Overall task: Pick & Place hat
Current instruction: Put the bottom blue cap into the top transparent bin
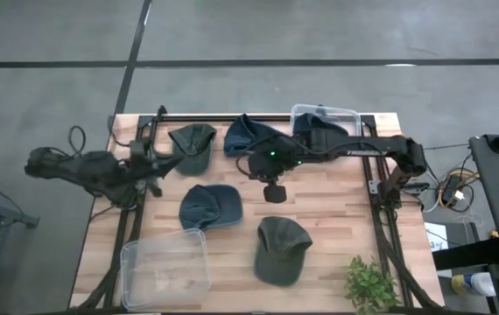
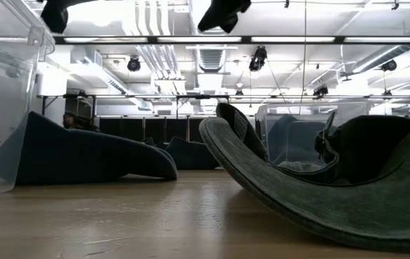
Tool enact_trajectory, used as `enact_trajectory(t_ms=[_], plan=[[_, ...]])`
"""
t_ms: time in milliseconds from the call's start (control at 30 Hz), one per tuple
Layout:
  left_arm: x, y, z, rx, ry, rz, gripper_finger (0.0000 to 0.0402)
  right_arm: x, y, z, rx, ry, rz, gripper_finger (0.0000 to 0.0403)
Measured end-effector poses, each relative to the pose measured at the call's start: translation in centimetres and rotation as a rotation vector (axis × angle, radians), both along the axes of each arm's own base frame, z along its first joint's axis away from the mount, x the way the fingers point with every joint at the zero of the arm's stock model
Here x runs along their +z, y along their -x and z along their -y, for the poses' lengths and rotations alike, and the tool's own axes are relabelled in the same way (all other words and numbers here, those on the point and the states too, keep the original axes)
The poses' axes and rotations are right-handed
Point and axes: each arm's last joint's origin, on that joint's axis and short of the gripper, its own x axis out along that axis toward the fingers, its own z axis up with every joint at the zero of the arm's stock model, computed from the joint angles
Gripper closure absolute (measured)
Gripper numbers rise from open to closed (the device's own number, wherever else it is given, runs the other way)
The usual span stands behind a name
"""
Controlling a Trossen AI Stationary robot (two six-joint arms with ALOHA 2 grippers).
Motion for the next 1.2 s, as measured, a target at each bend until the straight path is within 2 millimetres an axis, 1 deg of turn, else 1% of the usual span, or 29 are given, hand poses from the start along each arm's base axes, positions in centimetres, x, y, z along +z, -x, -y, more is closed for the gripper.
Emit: enact_trajectory(t_ms=[67, 200, 300, 333, 400, 467, 600, 800, 1033, 1200], plan=[[1.0, -1.3, 0.2, 0.02, -0.041, -0.14, 0.0401, 0.6, 0.6, 0.0, -0.002, -0.001, 0.01, 0.0394], [2.2, -4.1, 0.6, 0.04, -0.127, -0.386, 0.0401, 1.5, 1.9, -0.1, -0.002, -0.001, 0.025, 0.0394], [2.3, -6.1, 0.8, 0.041, -0.188, -0.52, 0.0401, 2.0, 3.0, -0.1, -0.009, -0.007, 0.04, 0.0394], [1.9, -6.9, 0.9, 0.034, -0.211, -0.567, 0.0401, 2.1, 3.4, -0.2, -0.016, -0.013, 0.04, 0.0394], [1.4, -7.8, 0.9, 0.018, -0.266, -0.644, 0.0401, 2.4, 4.3, -0.2, -0.027, -0.024, 0.049, 0.0394], [1.4, -8.5, 1.0, 0.038, -0.305, -0.651, 0.0401, 2.6, 5.2, -0.2, -0.042, -0.037, 0.055, 0.0394], [0.1, -9.5, 1.0, 0.075, -0.334, -0.721, 0.0401, 3.0, 6.9, -0.4, -0.07, -0.068, 0.068, 0.0394], [0.0, -9.8, 0.9, 0.09, -0.334, -0.725, 0.0401, 3.3, 8.7, -0.7, -0.069, -0.076, 0.092, 0.0394], [0.1, -9.6, 0.7, 0.116, -0.268, -0.691, 0.0401, 2.8, 9.3, -0.7, -0.071, -0.078, 0.105, 0.0394], [0.1, -9.7, 0.1, 0.154, -0.205, -0.674, 0.0401, 2.5, 9.3, -0.7, -0.067, -0.076, 0.105, 0.0394]])
